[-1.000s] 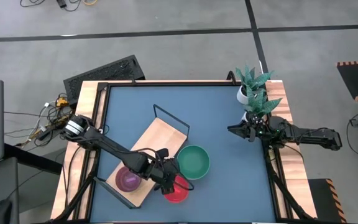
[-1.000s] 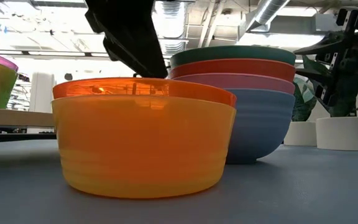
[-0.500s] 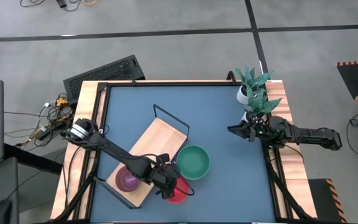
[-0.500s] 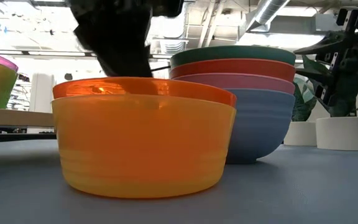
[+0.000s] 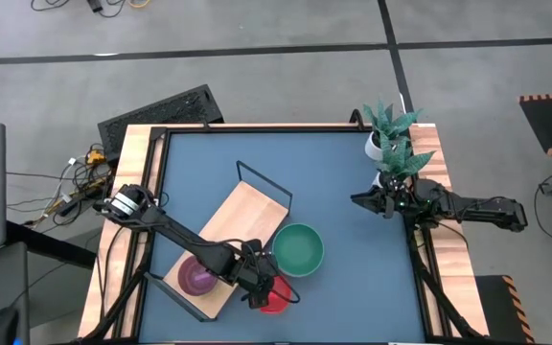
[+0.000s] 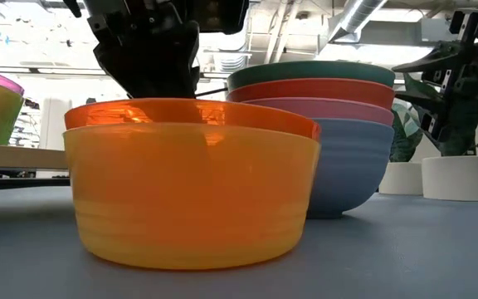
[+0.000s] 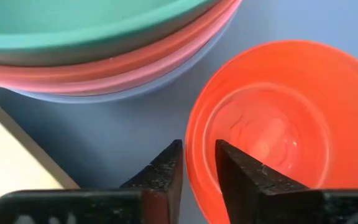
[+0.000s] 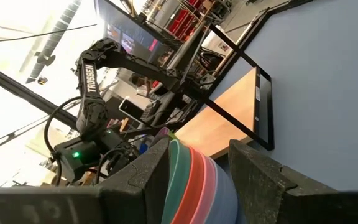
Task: Place and stack bowls onto a shelf
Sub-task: Stack the orange bowl on top of the violet bowl on the shelf
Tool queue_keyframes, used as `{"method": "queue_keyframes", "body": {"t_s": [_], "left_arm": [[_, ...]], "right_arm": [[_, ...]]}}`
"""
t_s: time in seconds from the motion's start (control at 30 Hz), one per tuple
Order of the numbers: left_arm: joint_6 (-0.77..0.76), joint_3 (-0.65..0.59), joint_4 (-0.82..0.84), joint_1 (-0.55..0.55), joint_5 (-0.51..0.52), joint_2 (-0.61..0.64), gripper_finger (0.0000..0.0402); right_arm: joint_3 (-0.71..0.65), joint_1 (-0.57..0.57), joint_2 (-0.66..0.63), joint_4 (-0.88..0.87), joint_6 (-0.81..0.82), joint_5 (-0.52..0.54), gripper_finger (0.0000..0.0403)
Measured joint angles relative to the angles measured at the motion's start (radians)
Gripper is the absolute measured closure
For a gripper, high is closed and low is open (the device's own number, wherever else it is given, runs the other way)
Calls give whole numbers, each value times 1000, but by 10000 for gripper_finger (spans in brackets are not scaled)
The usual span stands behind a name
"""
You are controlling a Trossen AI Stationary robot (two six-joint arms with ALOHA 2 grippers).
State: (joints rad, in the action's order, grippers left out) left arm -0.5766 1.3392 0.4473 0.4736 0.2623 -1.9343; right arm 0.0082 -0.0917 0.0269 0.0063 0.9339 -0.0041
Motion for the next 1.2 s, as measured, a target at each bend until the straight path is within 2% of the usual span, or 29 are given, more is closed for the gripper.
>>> {"method": "queue_keyframes", "body": {"t_s": [0.3, 0.53, 0.67, 0.83, 1.0, 1.2], "left_arm": [[-5, 0, 6, 0, 9, 1, 398], [-7, 0, 8, -1, 16, 2, 389], [-18, 0, 24, -1, 50, 18, 399], [-29, 73, 149, 0, 124, 25, 401], [-42, 103, 252, 0, 118, 26, 401], [-91, 106, 237, 0, 62, 34, 401]], "right_arm": [[0, 0, 0, 0, 0, 0, 214], [0, 0, 0, 0, 0, 0, 214], [0, 0, 0, 0, -1, 0, 214], [0, 0, 0, 0, -1, 0, 214], [0, 0, 0, 0, -3, 0, 214], [0, 0, 0, 0, 1, 0, 214]]}}
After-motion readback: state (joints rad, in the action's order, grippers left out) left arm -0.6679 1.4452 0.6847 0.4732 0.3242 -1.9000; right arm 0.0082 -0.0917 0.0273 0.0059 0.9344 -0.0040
